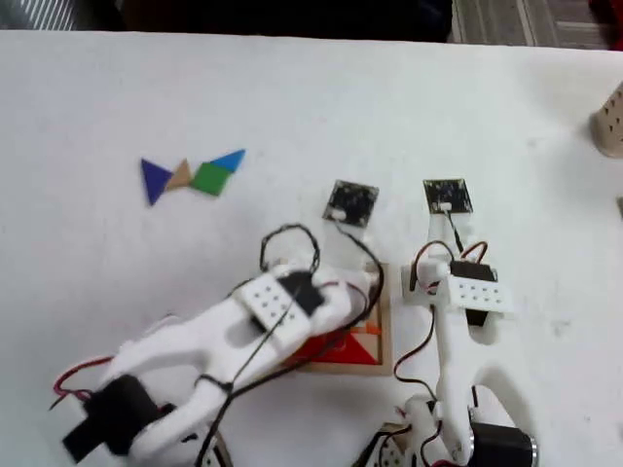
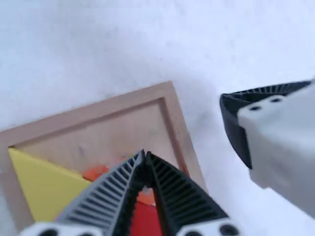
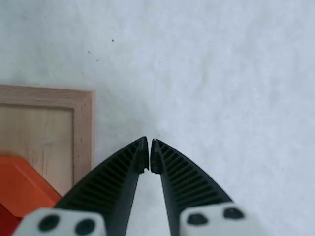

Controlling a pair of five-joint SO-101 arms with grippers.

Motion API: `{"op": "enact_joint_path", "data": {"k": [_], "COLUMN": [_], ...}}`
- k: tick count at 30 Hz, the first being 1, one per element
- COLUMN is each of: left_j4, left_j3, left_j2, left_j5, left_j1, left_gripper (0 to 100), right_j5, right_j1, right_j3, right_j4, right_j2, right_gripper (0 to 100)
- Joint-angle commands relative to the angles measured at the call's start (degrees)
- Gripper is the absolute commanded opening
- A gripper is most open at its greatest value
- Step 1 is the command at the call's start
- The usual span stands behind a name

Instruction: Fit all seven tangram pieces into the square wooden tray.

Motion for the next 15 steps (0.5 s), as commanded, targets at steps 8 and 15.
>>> {"op": "enact_joint_path", "data": {"k": [8, 15], "left_j4": [-11.3, -7.6], "left_j3": [-1.8, -5.2], "left_j2": [8.7, 14.2], "left_j5": [-0.2, -0.6], "left_j1": [4.3, 5.1], "left_gripper": [2, 2], "right_j5": [0.2, 0.2], "right_j1": [7.3, 7.3], "right_j3": [-3.7, -3.7], "right_j4": [0.6, 0.4], "right_j2": [-1.9, -1.8], "right_gripper": [1.8, 1.8]}}
